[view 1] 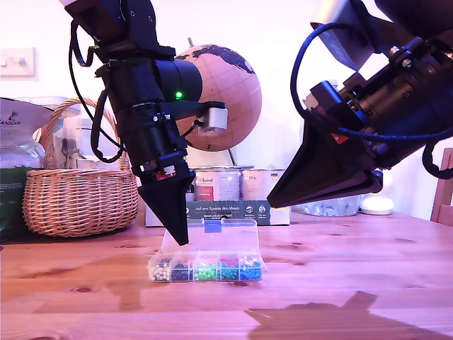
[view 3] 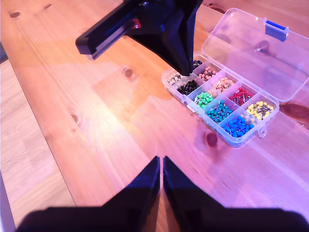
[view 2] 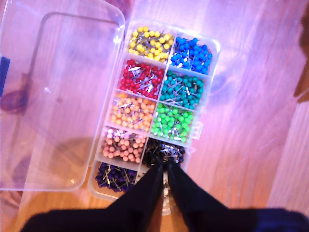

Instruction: Sort the loose pins on the table into their correct compartments

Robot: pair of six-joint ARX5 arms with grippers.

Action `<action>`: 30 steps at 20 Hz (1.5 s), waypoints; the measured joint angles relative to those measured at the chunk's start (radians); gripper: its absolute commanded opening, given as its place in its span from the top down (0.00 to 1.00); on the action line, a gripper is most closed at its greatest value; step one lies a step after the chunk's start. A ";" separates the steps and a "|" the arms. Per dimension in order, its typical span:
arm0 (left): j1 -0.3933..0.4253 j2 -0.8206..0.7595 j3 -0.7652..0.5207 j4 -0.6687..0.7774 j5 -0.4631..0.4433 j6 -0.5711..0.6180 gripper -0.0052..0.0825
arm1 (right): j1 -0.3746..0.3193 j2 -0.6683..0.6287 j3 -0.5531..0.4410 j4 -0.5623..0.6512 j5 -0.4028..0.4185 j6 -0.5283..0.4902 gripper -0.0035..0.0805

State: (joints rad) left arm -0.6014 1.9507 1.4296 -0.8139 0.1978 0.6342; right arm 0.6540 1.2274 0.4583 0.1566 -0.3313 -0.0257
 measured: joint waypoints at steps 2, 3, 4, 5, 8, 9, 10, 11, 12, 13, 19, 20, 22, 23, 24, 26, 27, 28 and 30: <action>0.000 0.000 0.000 0.002 0.000 0.000 0.96 | 0.000 0.000 0.000 0.000 0.000 0.000 0.97; 0.000 0.000 0.000 0.004 0.000 0.000 0.93 | 0.000 0.000 0.000 0.000 0.000 0.000 0.97; 0.000 0.000 0.000 0.004 0.000 0.000 0.90 | 0.000 0.000 0.000 0.000 0.000 0.000 0.97; 0.000 0.000 0.000 0.005 0.000 0.000 0.88 | 0.000 0.000 0.000 0.000 0.000 0.000 0.97; 0.000 0.000 0.000 0.005 0.000 0.000 0.87 | 0.000 0.000 0.000 0.000 0.000 0.000 0.97; 0.000 0.000 0.000 0.006 0.000 0.000 0.87 | 0.000 0.000 0.000 0.000 0.000 0.000 0.97; 0.000 0.000 0.000 0.005 0.000 0.000 0.87 | 0.000 0.000 0.000 0.000 0.000 0.000 0.97; 0.000 0.000 0.000 0.005 0.000 0.000 0.87 | 0.000 0.000 0.000 0.000 0.000 0.000 0.97; 0.000 0.000 0.000 0.005 0.000 0.000 0.89 | 0.000 0.000 0.000 0.000 0.000 0.000 0.97; 0.000 0.000 0.000 0.005 0.000 -0.001 0.94 | 0.000 0.000 0.000 0.000 0.000 0.000 0.97; 0.000 -0.039 0.000 0.009 0.006 -0.111 0.97 | 0.000 0.000 0.000 0.024 0.024 0.023 0.97; 0.000 -0.061 0.000 0.013 0.013 -0.154 0.97 | 0.000 0.000 0.000 0.039 0.051 0.026 0.97; 0.000 -0.119 0.000 0.026 0.037 -0.197 0.97 | 0.000 0.000 0.000 0.077 0.116 0.026 0.97; 0.000 -0.147 0.001 0.037 0.045 -0.227 0.97 | 0.000 0.000 0.001 0.107 0.162 0.026 0.97; 0.000 -0.175 0.002 0.052 0.049 -0.258 0.97 | 0.000 0.000 0.002 0.132 0.198 0.036 0.97; 0.000 -0.217 0.003 0.117 0.052 -0.295 0.97 | -0.015 0.000 0.005 0.180 0.245 0.070 0.97; 0.000 -0.233 0.002 0.161 0.050 -0.327 0.97 | -0.026 0.000 0.006 0.196 0.258 0.076 0.97; 0.000 -0.250 -0.003 0.207 0.045 -0.335 0.97 | -0.044 0.000 0.006 0.206 0.265 0.078 0.97; 0.000 -0.304 -0.058 0.318 0.015 -0.396 0.97 | -0.093 0.000 0.006 0.211 0.267 0.091 0.97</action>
State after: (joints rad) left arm -0.6014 1.6470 1.3712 -0.4961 0.2127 0.2386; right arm 0.5610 1.2274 0.4648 0.3679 -0.0639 0.0650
